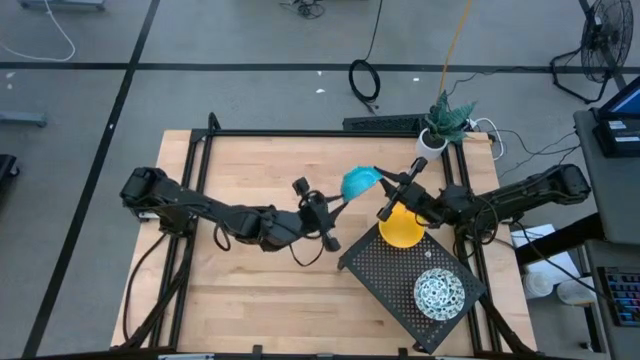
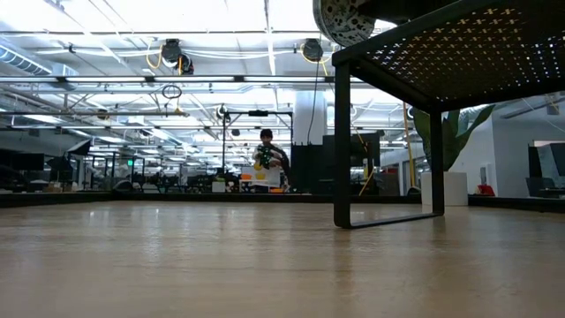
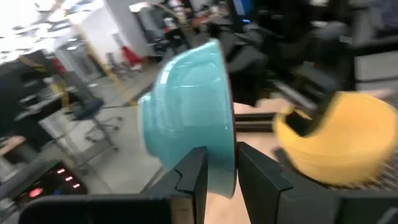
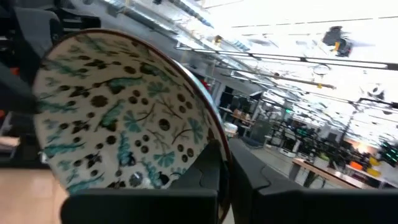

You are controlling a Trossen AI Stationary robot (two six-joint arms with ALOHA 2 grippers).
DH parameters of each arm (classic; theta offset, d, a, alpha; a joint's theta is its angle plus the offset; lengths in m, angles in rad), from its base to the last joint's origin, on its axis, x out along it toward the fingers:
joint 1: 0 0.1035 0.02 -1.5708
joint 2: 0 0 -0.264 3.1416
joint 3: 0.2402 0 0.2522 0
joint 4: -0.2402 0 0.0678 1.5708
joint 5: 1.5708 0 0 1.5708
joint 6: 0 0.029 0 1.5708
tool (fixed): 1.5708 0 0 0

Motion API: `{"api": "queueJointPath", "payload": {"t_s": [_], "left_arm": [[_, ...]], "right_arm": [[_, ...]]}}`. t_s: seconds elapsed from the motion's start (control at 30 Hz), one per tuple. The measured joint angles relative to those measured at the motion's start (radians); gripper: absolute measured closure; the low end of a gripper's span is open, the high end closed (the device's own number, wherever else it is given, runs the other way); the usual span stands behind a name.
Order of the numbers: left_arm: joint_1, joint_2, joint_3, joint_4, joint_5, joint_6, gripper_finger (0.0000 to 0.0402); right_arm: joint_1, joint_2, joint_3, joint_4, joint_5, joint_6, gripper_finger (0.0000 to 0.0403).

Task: Pick & Place Mini bowls
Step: Stack the blue patterned bowl on top of the blue patterned bowls on the shelf

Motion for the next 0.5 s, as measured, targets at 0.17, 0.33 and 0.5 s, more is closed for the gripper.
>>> {"api": "queueJointPath", "payload": {"t_s": [0.17, 0.33, 0.5], "left_arm": [[-0.033, -0.003, 0.001, -0.102, 0.054, -0.018, 0.0317], [-0.077, -0.022, 0.001, -0.247, 0.059, -0.023, 0.0317], [-0.111, -0.062, 0.002, -0.39, 0.057, -0.091, 0.0316]], "right_arm": [[0.011, -0.021, -0.002, -0.04, -0.032, -0.011, 0.0402], [0.072, -0.076, -0.002, -0.028, -0.026, -0.041, 0.0402], [0.148, -0.145, 0.005, -0.062, -0.011, -0.057, 0.0402]]}}
